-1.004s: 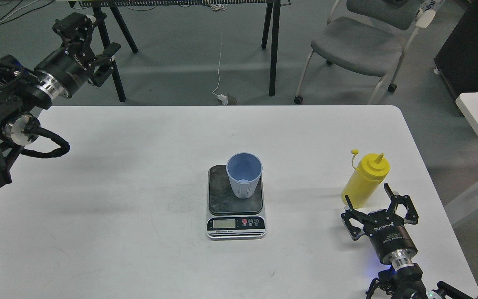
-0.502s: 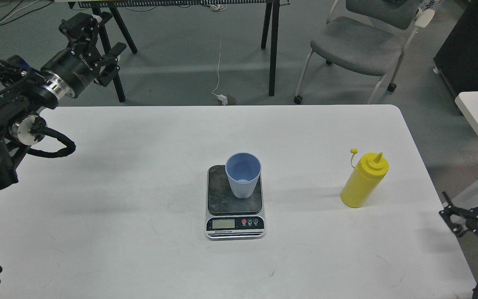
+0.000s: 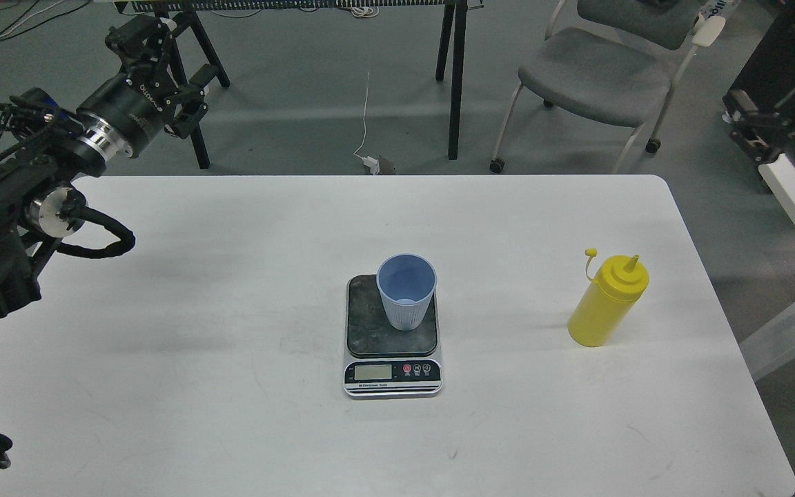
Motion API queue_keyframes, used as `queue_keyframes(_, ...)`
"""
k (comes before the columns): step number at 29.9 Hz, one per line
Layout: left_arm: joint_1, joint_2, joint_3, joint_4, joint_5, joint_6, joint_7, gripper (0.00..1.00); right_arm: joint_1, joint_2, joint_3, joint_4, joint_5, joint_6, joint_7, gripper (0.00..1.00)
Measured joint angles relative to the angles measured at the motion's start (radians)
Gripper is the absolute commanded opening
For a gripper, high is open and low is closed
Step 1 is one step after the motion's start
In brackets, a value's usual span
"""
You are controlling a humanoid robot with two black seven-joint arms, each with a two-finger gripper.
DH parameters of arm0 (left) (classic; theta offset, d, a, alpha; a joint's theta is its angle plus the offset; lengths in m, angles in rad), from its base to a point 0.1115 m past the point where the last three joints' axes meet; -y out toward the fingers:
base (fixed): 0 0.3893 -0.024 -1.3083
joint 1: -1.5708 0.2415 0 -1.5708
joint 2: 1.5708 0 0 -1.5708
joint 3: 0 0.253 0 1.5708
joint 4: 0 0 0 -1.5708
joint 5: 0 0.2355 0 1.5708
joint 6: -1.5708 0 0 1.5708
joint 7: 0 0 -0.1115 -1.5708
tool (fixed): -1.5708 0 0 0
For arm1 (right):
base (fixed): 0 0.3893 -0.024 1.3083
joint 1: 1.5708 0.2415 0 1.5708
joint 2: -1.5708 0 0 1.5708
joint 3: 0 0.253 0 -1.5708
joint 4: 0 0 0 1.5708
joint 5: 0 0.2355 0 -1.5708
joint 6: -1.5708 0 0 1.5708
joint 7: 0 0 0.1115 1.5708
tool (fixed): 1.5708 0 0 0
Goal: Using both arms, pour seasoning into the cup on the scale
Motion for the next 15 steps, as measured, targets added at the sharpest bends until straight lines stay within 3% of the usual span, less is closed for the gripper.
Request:
queue_keyframes(4, -0.003, -0.002, -0.001, 0.000, -0.001, 0.000, 0.000, 0.76, 0.061, 0.145, 0.004, -0.069, -0.001, 0.000, 0.000, 1.00)
queue_keyframes(15, -0.003, -0.012, -0.003, 0.006, -0.002, 0.000, 0.000, 0.76, 0.039, 0.329, 0.150, -0.081, 0.000, 0.000, 0.000, 1.00)
